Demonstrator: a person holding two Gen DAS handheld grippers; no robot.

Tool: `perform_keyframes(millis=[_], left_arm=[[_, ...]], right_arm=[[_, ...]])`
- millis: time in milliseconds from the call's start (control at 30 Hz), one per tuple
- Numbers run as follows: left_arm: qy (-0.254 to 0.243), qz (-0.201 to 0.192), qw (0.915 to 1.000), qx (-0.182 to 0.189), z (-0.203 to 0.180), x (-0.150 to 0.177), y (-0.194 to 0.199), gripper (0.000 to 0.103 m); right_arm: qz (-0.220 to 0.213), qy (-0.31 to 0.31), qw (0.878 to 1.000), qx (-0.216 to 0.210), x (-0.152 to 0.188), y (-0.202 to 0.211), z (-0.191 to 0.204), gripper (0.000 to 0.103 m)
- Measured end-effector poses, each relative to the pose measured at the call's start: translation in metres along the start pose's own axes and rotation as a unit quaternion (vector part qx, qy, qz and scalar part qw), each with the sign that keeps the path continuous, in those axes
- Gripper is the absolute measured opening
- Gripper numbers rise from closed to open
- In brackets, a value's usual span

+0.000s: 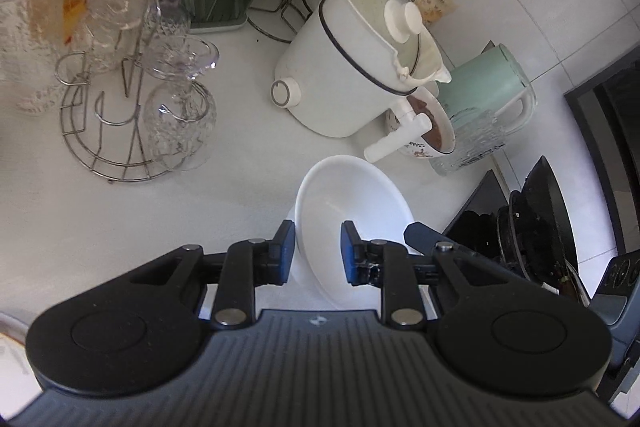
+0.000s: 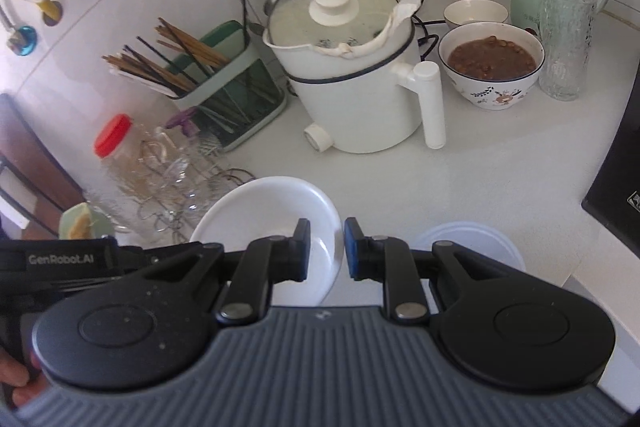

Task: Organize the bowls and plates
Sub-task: 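Carry the ceramic bowl with both grippers, lower it into the plastic bowl, open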

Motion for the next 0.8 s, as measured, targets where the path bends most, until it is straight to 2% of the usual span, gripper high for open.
perform_keyframes(millis=[333,800], left_arm=[[0.015,-0.009,0.9998,-0.01,0.015,0.02,0.029,0.027],[0.055,-0.028,0.9976,-0.03,0.048,0.041,0.049,0.028]], right_arm=[[0.015,-0.016,0.999,-0.036,0.02,0.011,0.014,0.021],[0.069,0.021,0.995,-0.074,0.043,0.006,0.038,0.021]])
Point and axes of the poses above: each gripper's, at about its wrist camera, not at the fingertips, and y roughly against the way its jaws point, z to its left, x to its underside, the point moved 3 cm from there along -y, roughly the way its jaws point, and after that the axes turned 5 degrees about z, right-handed, at the moved point
